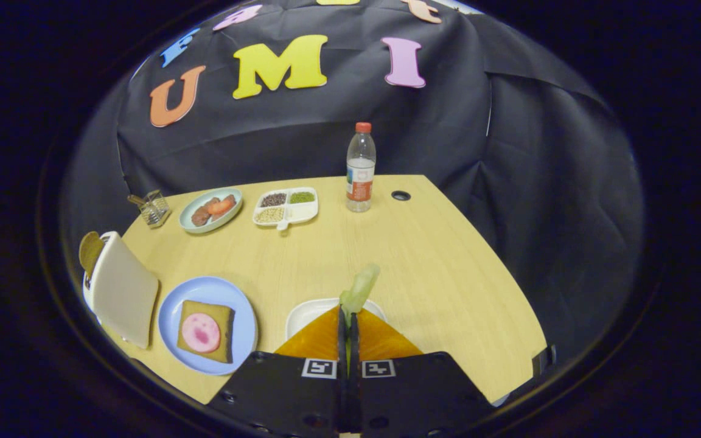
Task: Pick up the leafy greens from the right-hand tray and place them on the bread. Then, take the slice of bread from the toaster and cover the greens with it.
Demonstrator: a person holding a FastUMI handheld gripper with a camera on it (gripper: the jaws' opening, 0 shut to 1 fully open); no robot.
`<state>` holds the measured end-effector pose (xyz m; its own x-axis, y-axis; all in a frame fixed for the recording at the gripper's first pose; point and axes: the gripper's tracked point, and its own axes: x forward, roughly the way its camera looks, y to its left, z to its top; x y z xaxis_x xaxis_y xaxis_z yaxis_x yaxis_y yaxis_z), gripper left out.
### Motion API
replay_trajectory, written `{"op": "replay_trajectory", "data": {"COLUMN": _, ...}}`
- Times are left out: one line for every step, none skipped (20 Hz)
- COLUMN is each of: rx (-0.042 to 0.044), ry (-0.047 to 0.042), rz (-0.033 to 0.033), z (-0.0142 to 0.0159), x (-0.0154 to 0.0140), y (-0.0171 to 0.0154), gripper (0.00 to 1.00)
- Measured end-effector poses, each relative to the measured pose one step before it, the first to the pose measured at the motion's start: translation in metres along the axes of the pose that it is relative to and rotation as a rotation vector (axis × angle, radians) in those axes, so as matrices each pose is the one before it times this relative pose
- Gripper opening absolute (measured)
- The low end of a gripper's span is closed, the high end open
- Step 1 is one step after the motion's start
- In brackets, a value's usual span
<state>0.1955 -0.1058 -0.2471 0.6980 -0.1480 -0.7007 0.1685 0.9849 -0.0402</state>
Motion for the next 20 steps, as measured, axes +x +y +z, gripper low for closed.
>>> {"op": "replay_trajectory", "data": {"rx": 0.00076, "ry": -0.01294, "rz": 0.00686, "z": -0.00028, "x": -0.01011, "y": 0.00543, "gripper": 0.01}}
{"op": "replay_trajectory", "data": {"rx": -0.00143, "ry": -0.01277, "rz": 0.00395, "z": 0.00026, "x": -0.00988, "y": 0.00571, "gripper": 0.00}}
{"op": "replay_trajectory", "data": {"rx": -0.00256, "ry": -0.01066, "rz": 0.00494, "z": -0.00115, "x": -0.00809, "y": 0.00652, "gripper": 0.01}}
{"op": "replay_trajectory", "data": {"rx": -0.00581, "ry": -0.00590, "rz": 0.00217, "z": -0.00138, "x": -0.00765, "y": 0.00780, "gripper": 0.01}}
{"op": "replay_trajectory", "data": {"rx": -0.00751, "ry": -0.00430, "rz": 0.00469, "z": -0.00264, "x": -0.00750, "y": 0.00799, "gripper": 0.01}}
{"op": "replay_trajectory", "data": {"rx": -0.00840, "ry": -0.00662, "rz": 0.00539, "z": -0.00168, "x": -0.00646, "y": 0.00885, "gripper": 0.00}}
{"op": "replay_trajectory", "data": {"rx": -0.00436, "ry": -0.00809, "rz": 0.00351, "z": -0.00090, "x": -0.00375, "y": 0.00923, "gripper": 0.00}}
{"op": "replay_trajectory", "data": {"rx": -0.00148, "ry": -0.00555, "rz": 0.00360, "z": -0.00058, "x": -0.00383, "y": 0.00748, "gripper": 0.00}}
{"op": "replay_trajectory", "data": {"rx": -0.00072, "ry": -0.00224, "rz": 0.00475, "z": -0.00169, "x": -0.00254, "y": 0.00790, "gripper": 0.01}}
{"op": "replay_trajectory", "data": {"rx": -0.00067, "ry": -0.00083, "rz": 0.00530, "z": -0.00131, "x": -0.00231, "y": 0.00751, "gripper": 0.00}}
{"op": "replay_trajectory", "data": {"rx": -0.00004, "ry": 0.00070, "rz": 0.00517, "z": -0.00208, "x": -0.00049, "y": 0.00911, "gripper": 0.00}}
{"op": "replay_trajectory", "data": {"rx": -0.00430, "ry": 0.00388, "rz": 0.00680, "z": -0.00155, "x": -0.00076, "y": 0.00977, "gripper": 0.01}}
{"op": "replay_trajectory", "data": {"rx": -0.01027, "ry": 0.00081, "rz": 0.01134, "z": -0.00152, "x": -0.00069, "y": 0.01120, "gripper": 0.01}}
{"op": "replay_trajectory", "data": {"rx": -0.01146, "ry": -0.00313, "rz": 0.01356, "z": 0.00032, "x": -0.00011, "y": 0.01139, "gripper": 0.01}}
{"op": "replay_trajectory", "data": {"rx": -0.01049, "ry": -0.00490, "rz": 0.01411, "z": -0.00080, "x": -0.00073, "y": 0.01195, "gripper": 0.01}}
{"op": "replay_trajectory", "data": {"rx": -0.00631, "ry": -0.00545, "rz": 0.01351, "z": 0.00107, "x": -0.00024, "y": 0.01086, "gripper": 0.01}}
{"op": "replay_trajectory", "data": {"rx": -0.00462, "ry": -0.00167, "rz": 0.00941, "z": -0.00084, "x": 0.00099, "y": 0.01118, "gripper": 0.01}}
{"op": "replay_trajectory", "data": {"rx": 0.00008, "ry": -0.00078, "rz": 0.00589, "z": -0.00008, "x": 0.00146, "y": 0.00983, "gripper": 0.01}}
{"op": "replay_trajectory", "data": {"rx": -0.00096, "ry": 0.00318, "rz": 0.01052, "z": -0.00151, "x": 0.00275, "y": 0.01246, "gripper": 0.01}}
{"op": "replay_trajectory", "data": {"rx": -0.00223, "ry": -0.00145, "rz": 0.02129, "z": -0.00046, "x": 0.00287, "y": 0.01473, "gripper": 0.00}}
